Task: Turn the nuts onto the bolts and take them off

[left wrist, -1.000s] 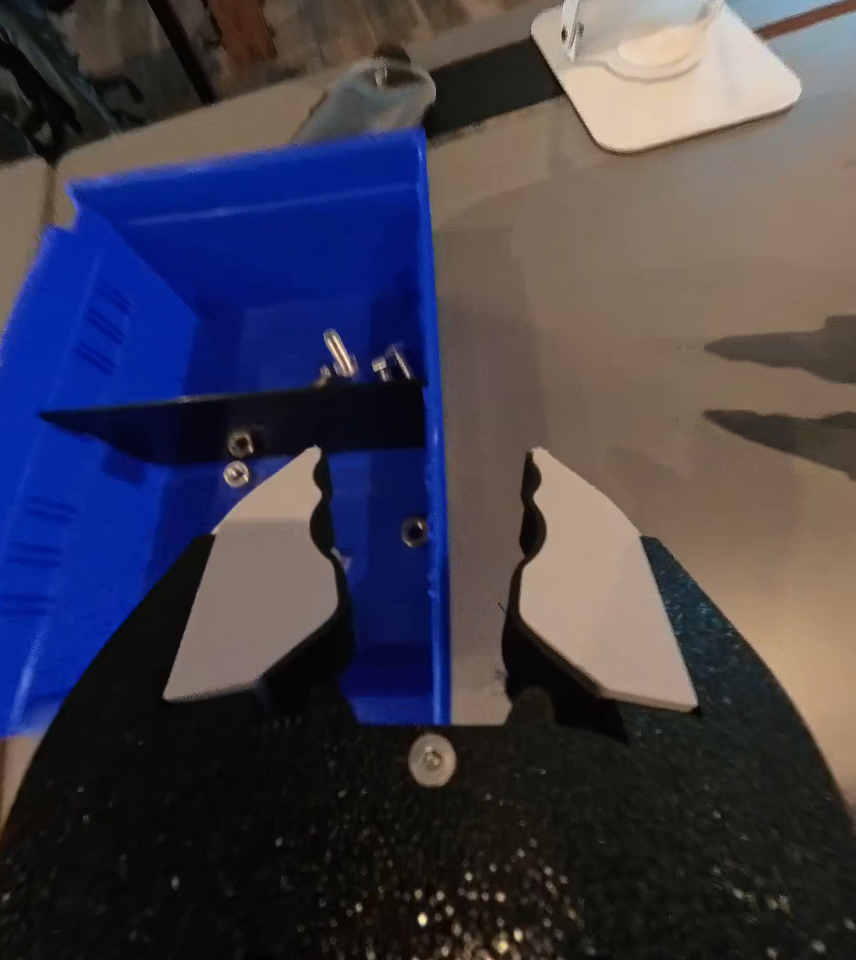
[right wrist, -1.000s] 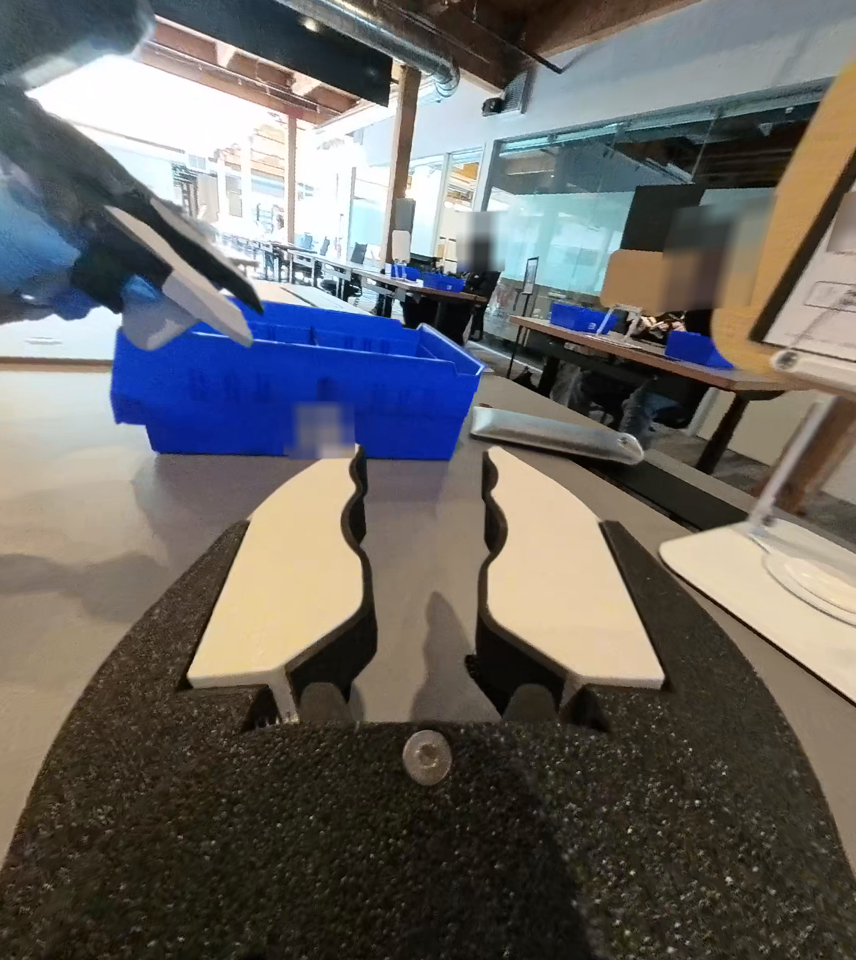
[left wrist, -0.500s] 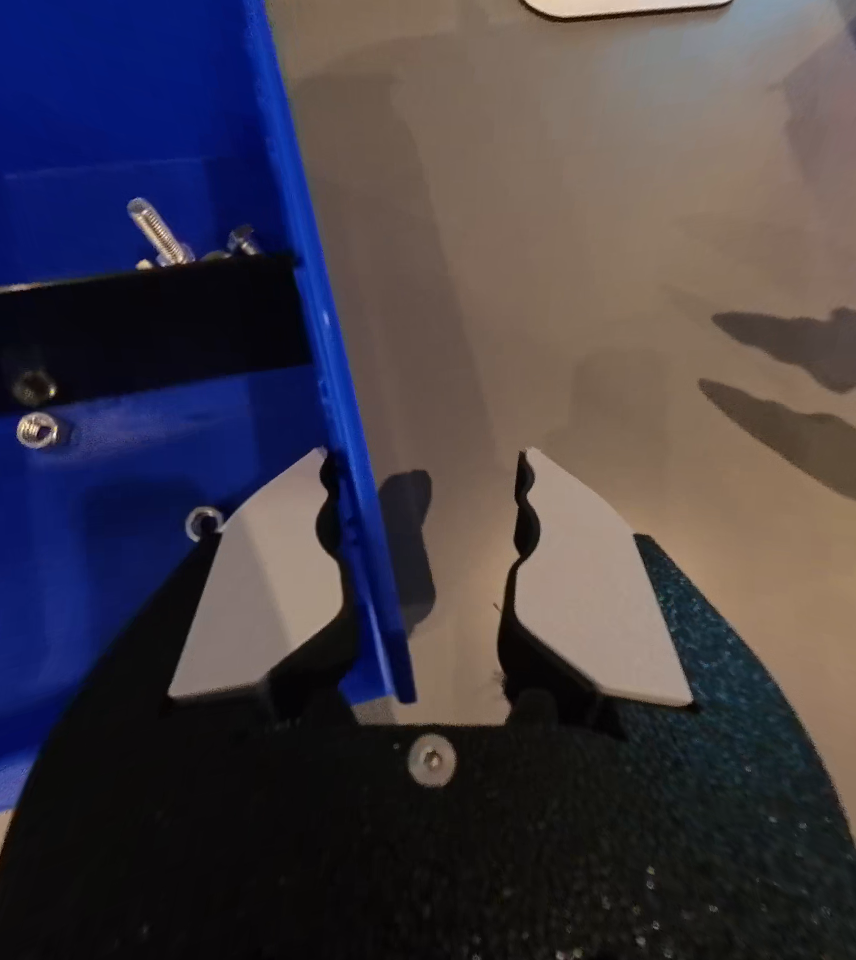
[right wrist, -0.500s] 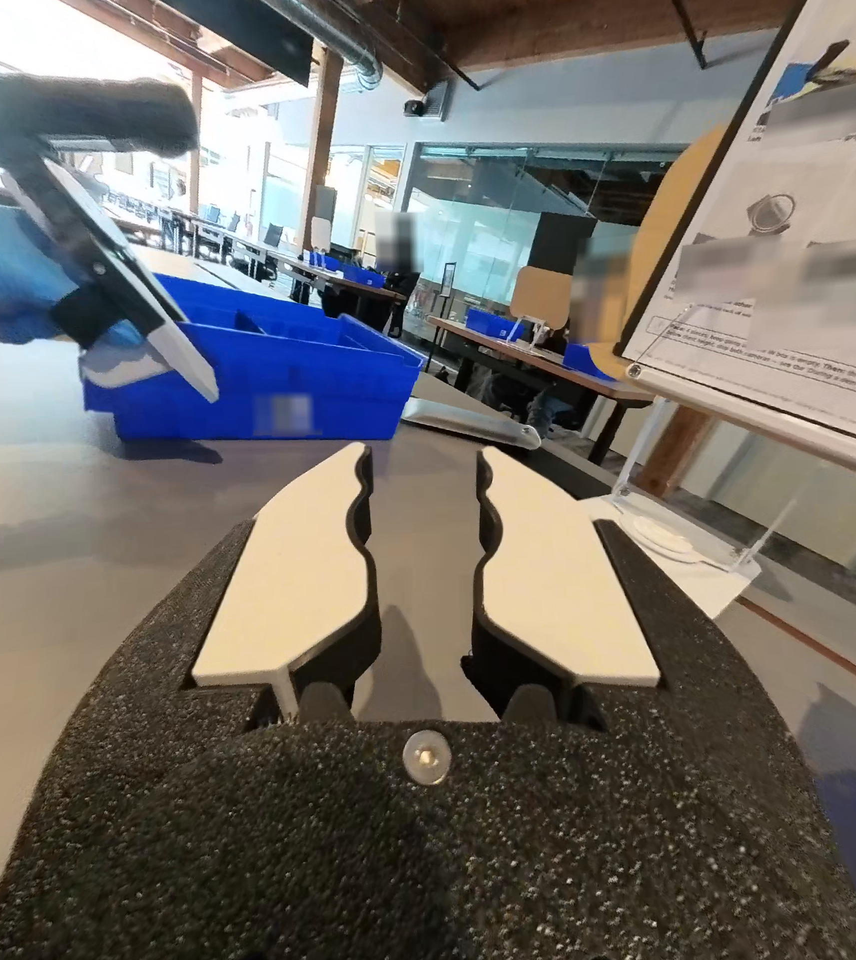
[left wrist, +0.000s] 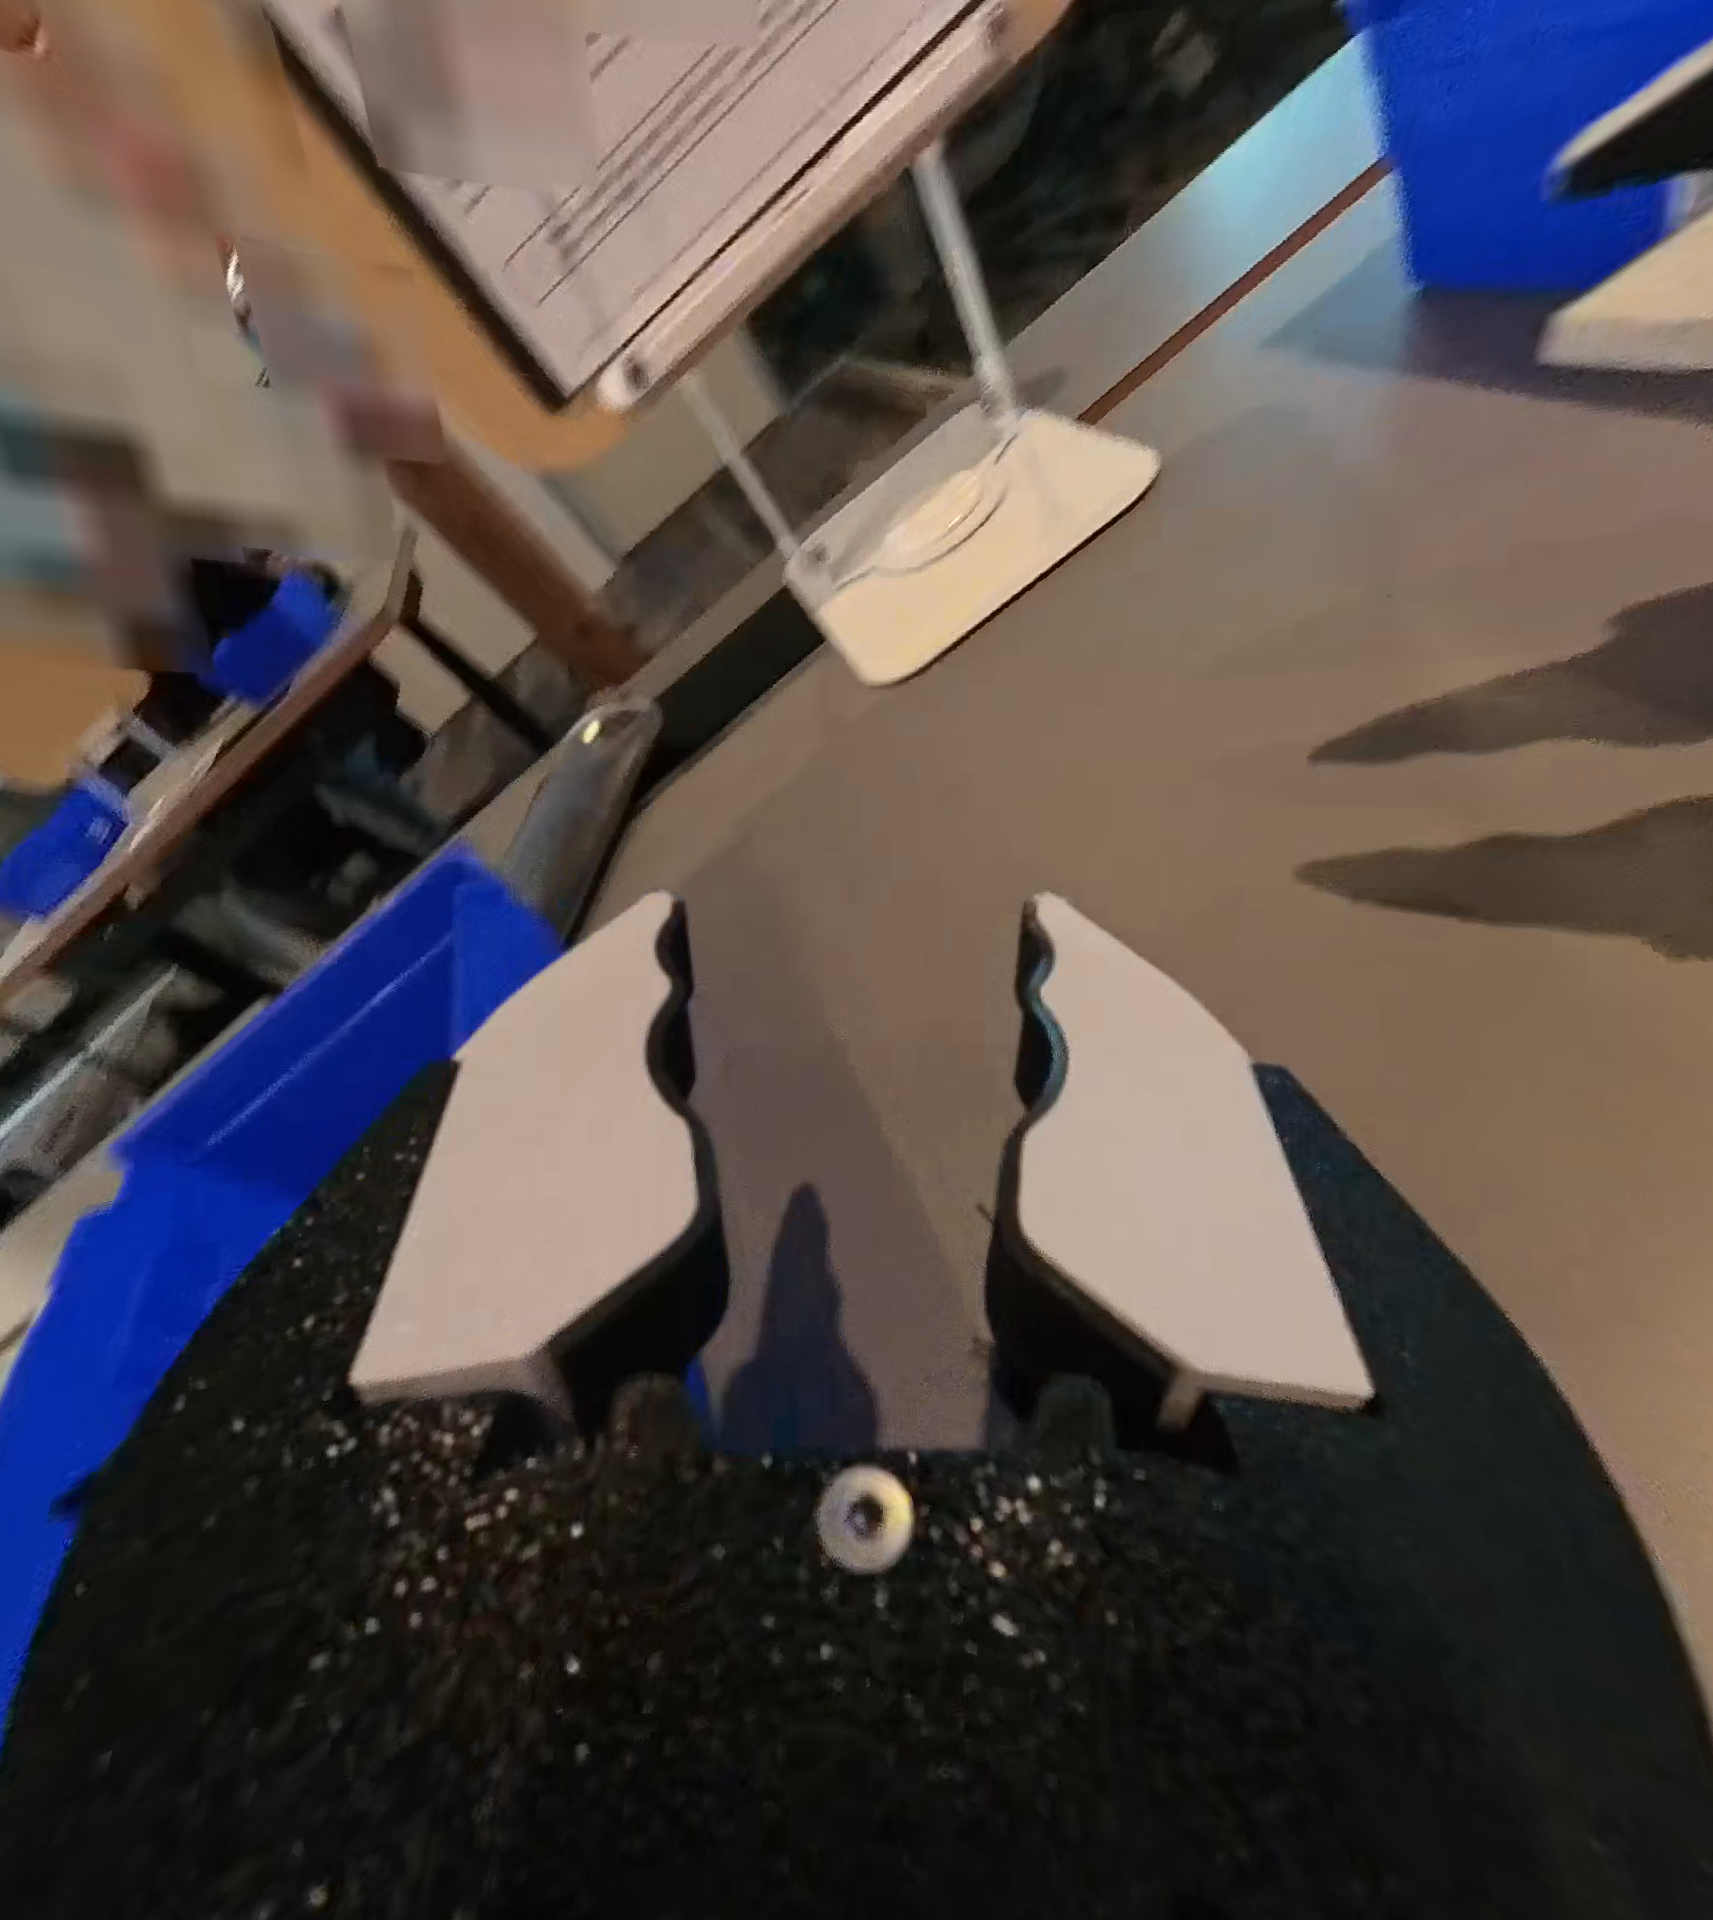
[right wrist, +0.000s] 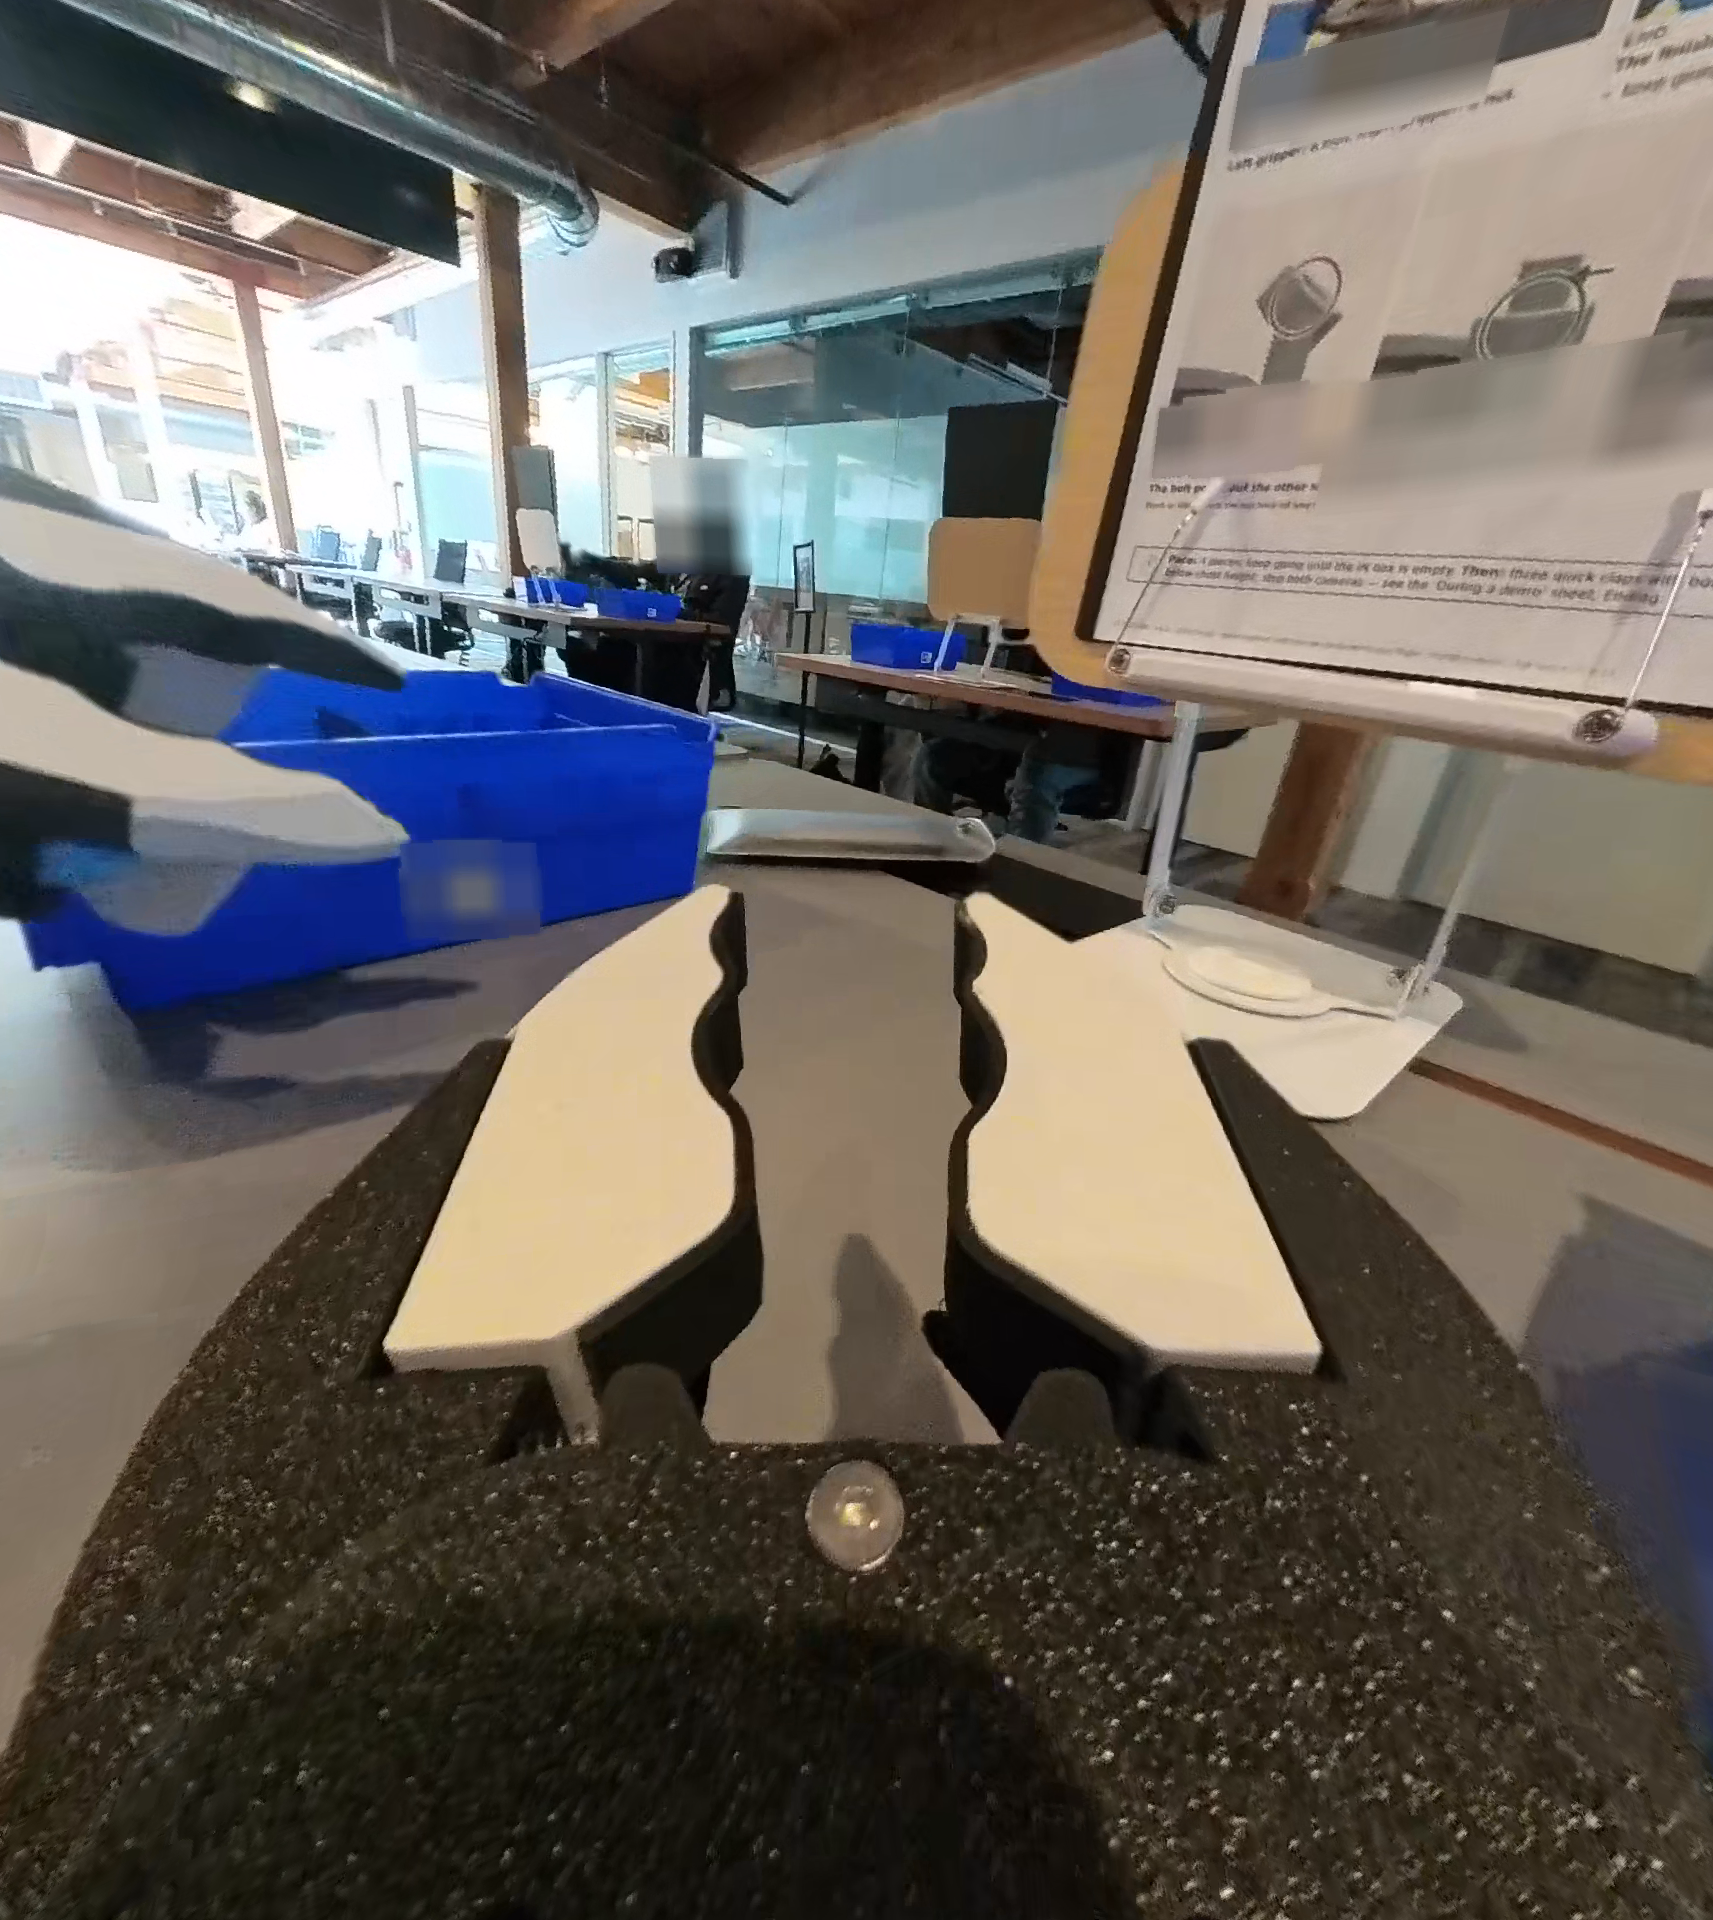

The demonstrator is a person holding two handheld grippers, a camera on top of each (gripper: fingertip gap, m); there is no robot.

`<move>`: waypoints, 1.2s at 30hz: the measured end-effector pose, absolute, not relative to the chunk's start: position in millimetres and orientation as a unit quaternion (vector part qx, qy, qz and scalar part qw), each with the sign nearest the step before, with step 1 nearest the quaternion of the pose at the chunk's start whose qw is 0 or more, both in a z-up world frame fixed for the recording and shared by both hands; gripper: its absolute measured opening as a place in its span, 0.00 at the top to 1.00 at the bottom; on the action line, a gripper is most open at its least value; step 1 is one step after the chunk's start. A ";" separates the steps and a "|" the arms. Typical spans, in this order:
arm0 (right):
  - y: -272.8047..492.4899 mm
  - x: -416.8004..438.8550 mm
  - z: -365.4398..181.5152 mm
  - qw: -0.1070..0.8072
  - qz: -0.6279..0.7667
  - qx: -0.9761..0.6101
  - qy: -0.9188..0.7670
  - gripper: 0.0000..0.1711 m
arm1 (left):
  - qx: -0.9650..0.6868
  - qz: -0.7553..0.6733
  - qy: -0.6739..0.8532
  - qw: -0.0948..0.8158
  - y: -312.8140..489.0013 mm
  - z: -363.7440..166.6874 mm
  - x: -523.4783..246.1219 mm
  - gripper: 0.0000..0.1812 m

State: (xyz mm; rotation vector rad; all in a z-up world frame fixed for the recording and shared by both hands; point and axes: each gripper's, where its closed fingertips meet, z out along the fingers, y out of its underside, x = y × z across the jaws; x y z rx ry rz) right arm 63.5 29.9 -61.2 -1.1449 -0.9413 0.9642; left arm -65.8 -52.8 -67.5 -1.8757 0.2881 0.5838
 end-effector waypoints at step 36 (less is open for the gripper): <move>80.0 -70.0 8.0 0.622 0.368 -0.371 -0.583 0.89 | -0.688 0.131 0.113 0.705 48.5 -85.5 -115.5 0.69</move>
